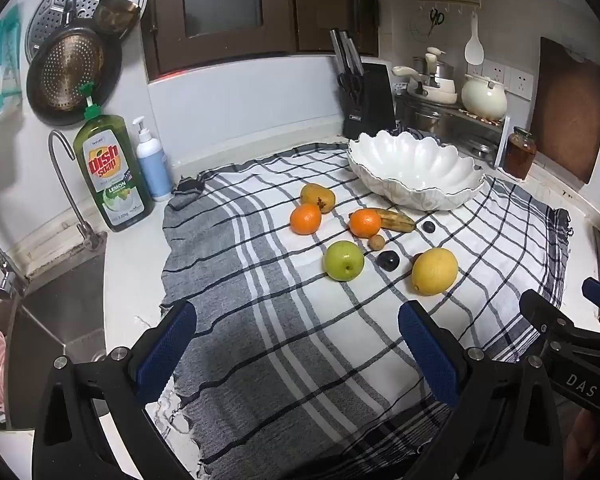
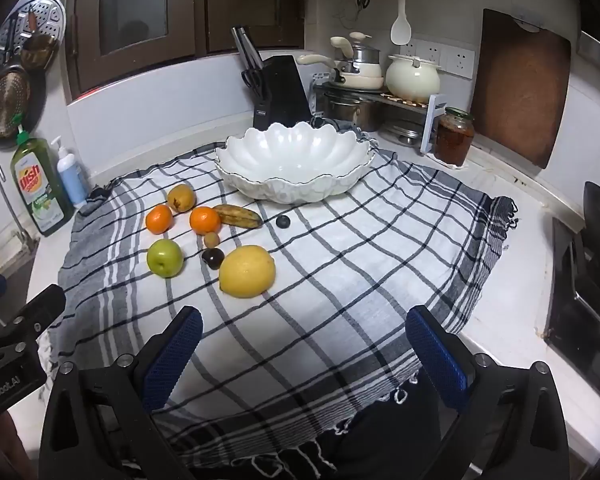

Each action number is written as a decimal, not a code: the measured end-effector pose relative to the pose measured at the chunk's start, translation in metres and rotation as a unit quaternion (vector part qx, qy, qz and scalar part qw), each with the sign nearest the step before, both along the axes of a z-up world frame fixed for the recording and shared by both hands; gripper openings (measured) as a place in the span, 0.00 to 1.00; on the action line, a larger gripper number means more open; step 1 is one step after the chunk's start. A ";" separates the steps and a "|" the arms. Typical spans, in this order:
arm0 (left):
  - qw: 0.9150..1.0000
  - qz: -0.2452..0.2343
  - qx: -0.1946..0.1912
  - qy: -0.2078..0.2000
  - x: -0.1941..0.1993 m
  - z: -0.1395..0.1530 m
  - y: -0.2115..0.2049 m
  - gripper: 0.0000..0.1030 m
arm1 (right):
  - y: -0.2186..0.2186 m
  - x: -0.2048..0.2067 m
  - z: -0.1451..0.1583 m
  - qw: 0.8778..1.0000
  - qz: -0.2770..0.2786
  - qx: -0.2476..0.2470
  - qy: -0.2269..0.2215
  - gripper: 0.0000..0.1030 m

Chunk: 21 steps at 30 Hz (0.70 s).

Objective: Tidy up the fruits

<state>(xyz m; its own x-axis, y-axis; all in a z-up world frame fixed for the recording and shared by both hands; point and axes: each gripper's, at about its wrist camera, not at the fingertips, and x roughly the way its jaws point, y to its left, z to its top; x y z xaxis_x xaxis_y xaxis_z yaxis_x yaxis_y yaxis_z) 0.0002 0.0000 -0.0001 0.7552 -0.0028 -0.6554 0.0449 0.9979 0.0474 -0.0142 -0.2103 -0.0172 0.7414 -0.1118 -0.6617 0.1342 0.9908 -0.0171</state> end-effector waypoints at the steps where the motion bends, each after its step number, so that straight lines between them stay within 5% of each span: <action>1: 1.000 -0.001 0.001 0.000 0.000 0.000 0.000 1.00 | 0.000 0.000 0.000 1.000 0.000 0.000 0.000 1.00; 21: 1.000 0.001 0.002 0.001 -0.003 -0.004 -0.001 1.00 | 0.000 -0.002 0.001 1.000 0.000 0.001 -0.002 1.00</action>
<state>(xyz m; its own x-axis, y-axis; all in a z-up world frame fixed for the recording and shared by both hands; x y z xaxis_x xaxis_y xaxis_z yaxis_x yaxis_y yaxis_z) -0.0024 -0.0013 -0.0043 0.7537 0.0019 -0.6573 0.0426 0.9978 0.0517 -0.0161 -0.2106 -0.0160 0.7441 -0.1105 -0.6589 0.1337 0.9909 -0.0152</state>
